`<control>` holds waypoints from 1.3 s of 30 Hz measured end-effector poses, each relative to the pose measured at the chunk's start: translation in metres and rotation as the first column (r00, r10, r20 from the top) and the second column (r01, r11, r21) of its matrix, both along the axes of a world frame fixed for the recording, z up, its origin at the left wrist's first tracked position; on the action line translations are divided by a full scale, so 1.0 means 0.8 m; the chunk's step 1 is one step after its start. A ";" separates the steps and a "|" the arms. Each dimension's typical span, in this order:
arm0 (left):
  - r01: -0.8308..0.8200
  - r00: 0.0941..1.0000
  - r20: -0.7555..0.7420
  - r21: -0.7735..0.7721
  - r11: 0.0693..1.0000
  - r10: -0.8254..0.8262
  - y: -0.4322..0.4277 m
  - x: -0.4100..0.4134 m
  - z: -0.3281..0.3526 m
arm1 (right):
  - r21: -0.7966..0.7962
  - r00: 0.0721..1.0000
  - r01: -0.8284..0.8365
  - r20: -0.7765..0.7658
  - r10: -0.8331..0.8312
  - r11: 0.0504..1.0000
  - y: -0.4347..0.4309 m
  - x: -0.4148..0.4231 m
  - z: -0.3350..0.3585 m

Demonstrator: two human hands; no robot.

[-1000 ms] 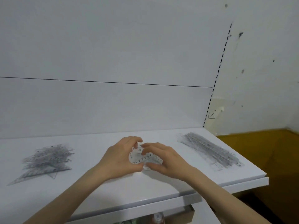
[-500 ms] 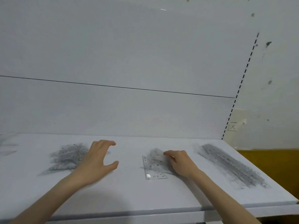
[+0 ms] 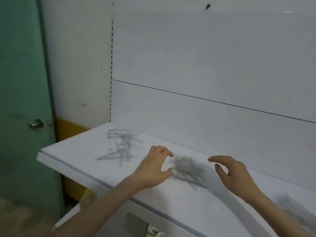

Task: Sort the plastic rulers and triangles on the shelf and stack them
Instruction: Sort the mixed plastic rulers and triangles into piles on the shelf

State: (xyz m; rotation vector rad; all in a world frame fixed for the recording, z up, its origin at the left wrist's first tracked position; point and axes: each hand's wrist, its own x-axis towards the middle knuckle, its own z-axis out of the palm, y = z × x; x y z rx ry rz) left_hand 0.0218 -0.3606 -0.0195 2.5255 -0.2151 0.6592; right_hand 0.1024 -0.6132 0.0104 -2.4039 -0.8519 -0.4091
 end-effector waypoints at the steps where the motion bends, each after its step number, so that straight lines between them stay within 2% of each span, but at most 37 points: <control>1: -0.026 1.000 -0.011 0.004 1.000 0.026 0.028 -0.009 -0.003 | -0.003 0.998 -0.055 -0.004 0.055 0.998 0.038 -0.001 0.000; 5: -0.172 0.984 -0.045 -0.008 0.985 0.171 0.151 -0.031 -0.018 | -0.086 0.974 -0.223 -0.071 0.217 0.971 0.186 -0.007 -0.004; 7: -0.207 0.967 -0.132 0.081 0.975 0.216 0.203 -0.034 -0.022 | -0.168 0.961 -0.269 -0.109 0.254 0.948 0.253 -0.008 -0.012; 10: -0.177 0.922 -0.313 0.179 0.968 0.227 0.250 -0.029 -0.028 | -0.288 0.969 -0.188 -0.209 0.129 0.939 0.328 -0.008 -0.027; 13: -0.141 0.947 -0.278 0.099 0.985 0.163 0.271 -0.015 -0.037 | -0.296 0.969 -0.086 -0.246 0.011 0.951 0.366 -0.008 -0.039; 20: 0.055 0.983 -0.174 0.027 0.998 -0.049 0.301 -0.002 -0.035 | 0.004 0.895 0.065 -0.443 -0.057 0.998 0.366 -0.012 -0.040; 24: 0.166 0.978 -0.142 0.081 0.983 -0.153 0.316 -0.004 -0.040 | 0.232 0.842 0.179 -0.539 -0.027 0.956 0.339 -0.005 -0.033; 28: 0.204 0.979 -0.057 0.119 0.972 -0.198 0.330 -0.010 -0.045 | 0.377 0.821 0.225 -0.570 0.033 0.899 0.326 -0.011 -0.029; 31: 0.262 0.944 -0.239 0.120 0.958 -0.228 0.341 -0.019 -0.032 | 0.440 0.821 0.213 -0.564 0.084 0.872 0.327 -0.021 -0.030; 35: 0.306 0.846 -0.474 0.054 0.951 -0.245 0.345 -0.029 -0.009 | 0.494 0.827 0.159 -0.540 0.158 0.855 0.328 -0.034 -0.025; 39: 0.291 0.820 -0.533 0.078 0.954 -0.206 0.339 -0.031 0.003 | 0.528 0.823 0.145 -0.534 0.195 0.837 0.325 -0.044 -0.019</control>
